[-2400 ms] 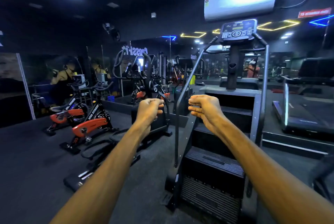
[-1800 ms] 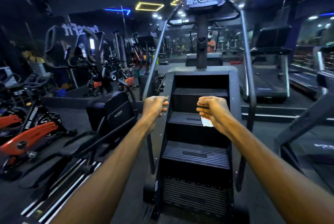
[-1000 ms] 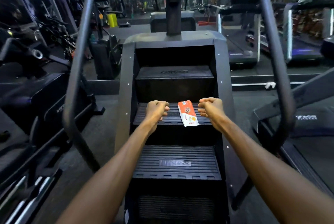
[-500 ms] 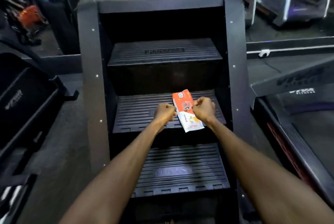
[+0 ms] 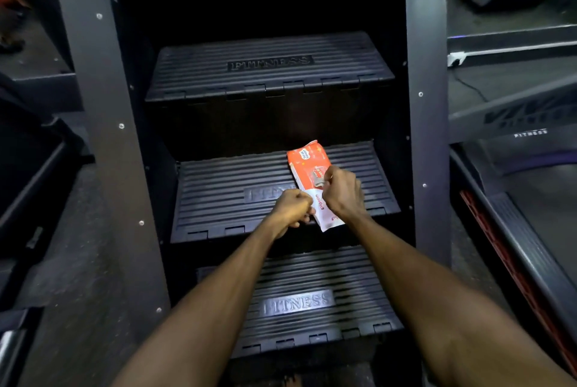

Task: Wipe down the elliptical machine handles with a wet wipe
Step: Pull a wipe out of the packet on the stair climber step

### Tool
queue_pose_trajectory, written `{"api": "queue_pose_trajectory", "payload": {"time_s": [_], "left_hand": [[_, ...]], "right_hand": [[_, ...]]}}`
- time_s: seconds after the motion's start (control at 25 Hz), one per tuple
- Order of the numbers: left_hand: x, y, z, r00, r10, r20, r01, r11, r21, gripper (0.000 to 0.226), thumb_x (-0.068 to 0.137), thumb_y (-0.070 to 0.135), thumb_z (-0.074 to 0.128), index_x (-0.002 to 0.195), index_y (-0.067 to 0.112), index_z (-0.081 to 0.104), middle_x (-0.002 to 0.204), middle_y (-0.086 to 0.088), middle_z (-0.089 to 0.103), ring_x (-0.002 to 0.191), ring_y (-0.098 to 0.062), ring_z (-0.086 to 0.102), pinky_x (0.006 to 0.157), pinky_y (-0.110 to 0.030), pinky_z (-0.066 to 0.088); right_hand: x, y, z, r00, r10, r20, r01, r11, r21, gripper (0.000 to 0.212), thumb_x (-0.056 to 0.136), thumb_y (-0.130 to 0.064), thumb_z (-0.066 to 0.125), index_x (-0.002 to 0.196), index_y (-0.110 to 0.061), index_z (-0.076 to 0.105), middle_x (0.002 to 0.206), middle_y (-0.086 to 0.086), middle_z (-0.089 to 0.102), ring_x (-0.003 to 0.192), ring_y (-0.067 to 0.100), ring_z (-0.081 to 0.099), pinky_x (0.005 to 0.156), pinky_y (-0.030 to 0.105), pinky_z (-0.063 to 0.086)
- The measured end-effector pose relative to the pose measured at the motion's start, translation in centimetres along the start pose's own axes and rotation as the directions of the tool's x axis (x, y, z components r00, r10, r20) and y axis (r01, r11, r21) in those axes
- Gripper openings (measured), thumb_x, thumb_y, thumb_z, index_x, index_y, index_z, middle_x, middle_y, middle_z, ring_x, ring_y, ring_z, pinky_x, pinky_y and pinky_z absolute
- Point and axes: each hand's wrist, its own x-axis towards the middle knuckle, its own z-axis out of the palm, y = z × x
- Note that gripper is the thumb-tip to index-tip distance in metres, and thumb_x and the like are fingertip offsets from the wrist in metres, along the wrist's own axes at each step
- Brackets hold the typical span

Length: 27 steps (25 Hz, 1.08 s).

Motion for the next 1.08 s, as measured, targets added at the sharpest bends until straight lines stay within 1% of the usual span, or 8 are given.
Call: {"api": "queue_pose_trajectory", "payload": {"time_s": [0.12,0.28,0.44,0.6,0.72,0.88,0.96,1.08], "left_hand": [[0.2,0.4,-0.1,1.0,0.009,-0.021,-0.009,1.0,-0.011,0.014,0.087,0.015,0.048,0.083,0.02,0.06,0.08,-0.001,0.073,0.06,-0.016,0.057,0.05,-0.02,0.031],[0.3,1.1,0.5,0.998,0.028,-0.052,-0.029,0.999,-0.019,0.017,0.085,0.011,0.05,0.076,0.02,0.061,0.078,-0.005,0.07,0.054,-0.015,0.053,0.047,-0.019,0.031],[0.8,0.9,1.1,0.993,0.063,-0.103,-0.057,0.997,0.059,0.021,0.089,0.009,0.05,0.076,0.021,0.061,0.078,-0.004,0.065,0.055,-0.014,0.053,0.044,-0.018,0.039],[1.4,0.6,2.1,0.989,0.1,-0.107,-0.088,0.99,0.109,0.028,0.091,0.006,0.048,0.106,0.018,0.068,0.107,-0.008,0.07,0.082,-0.025,0.067,0.066,-0.031,0.057],[1.0,1.4,2.4,0.986,0.133,-0.096,-0.113,0.975,0.191,0.037,0.092,0.008,0.048,0.125,0.014,0.063,0.118,-0.01,0.068,0.097,-0.026,0.067,0.069,-0.027,0.05],[0.6,2.0,2.0,0.986,0.119,-0.116,-0.097,0.979,0.178,0.038,0.093,0.01,0.051,0.131,0.012,0.057,0.122,-0.011,0.066,0.101,-0.028,0.066,0.073,-0.028,0.051],[-0.1,2.4,1.3,0.978,0.122,-0.171,-0.12,0.993,0.022,0.031,0.094,0.007,0.05,0.122,0.014,0.061,0.12,-0.012,0.068,0.093,-0.025,0.067,0.068,-0.025,0.052],[-2.8,3.4,-0.3,0.977,0.107,-0.186,-0.158,0.945,-0.286,0.019,0.099,0.01,0.047,0.104,0.017,0.063,0.111,-0.014,0.072,0.073,-0.017,0.065,0.05,-0.021,0.049]], "right_hand": [[0.3,-0.1,-1.1,1.0,0.011,-0.029,-0.008,0.996,0.094,0.019,0.09,-0.017,0.051,0.105,-0.02,0.062,0.104,0.012,0.069,0.097,0.038,0.062,0.068,0.033,0.038],[0.5,0.0,-1.2,0.999,0.044,0.015,-0.046,0.975,0.217,0.034,0.084,-0.022,0.064,0.111,-0.021,0.044,0.1,0.004,0.065,0.088,0.031,0.059,0.069,0.035,0.039],[0.6,0.4,0.7,0.998,-0.047,0.041,0.039,0.985,0.168,0.042,0.081,-0.011,0.065,0.106,-0.02,0.033,0.095,0.009,0.062,0.084,0.032,0.059,0.064,0.035,0.042],[1.4,0.9,0.1,1.0,0.015,0.023,-0.021,0.961,0.277,0.027,0.088,-0.01,0.056,0.106,-0.02,0.039,0.088,0.008,0.064,0.078,0.029,0.061,0.059,0.035,0.042],[1.8,0.8,-0.9,0.995,0.087,0.055,-0.1,0.941,0.324,0.029,0.078,-0.016,0.065,0.101,-0.021,0.048,0.086,0.0,0.068,0.081,0.023,0.062,0.069,0.036,0.044],[2.0,-0.6,-3.8,0.969,0.199,0.147,-0.244,0.669,0.703,0.009,0.073,-0.009,0.058,0.074,-0.005,0.066,0.065,0.002,0.073,0.062,0.015,0.07,0.064,0.034,0.058],[1.6,-1.8,-6.0,0.936,0.226,0.268,-0.345,0.461,0.817,0.017,0.075,0.006,0.046,0.067,0.008,0.061,0.053,0.008,0.067,0.049,0.018,0.06,0.057,0.028,0.051],[0.1,-3.2,-8.1,0.876,0.26,0.407,-0.473,0.292,0.831,0.022,0.078,0.014,0.042,0.063,0.001,0.051,0.047,0.008,0.053,0.046,0.019,0.053,0.061,0.035,0.049]]}}
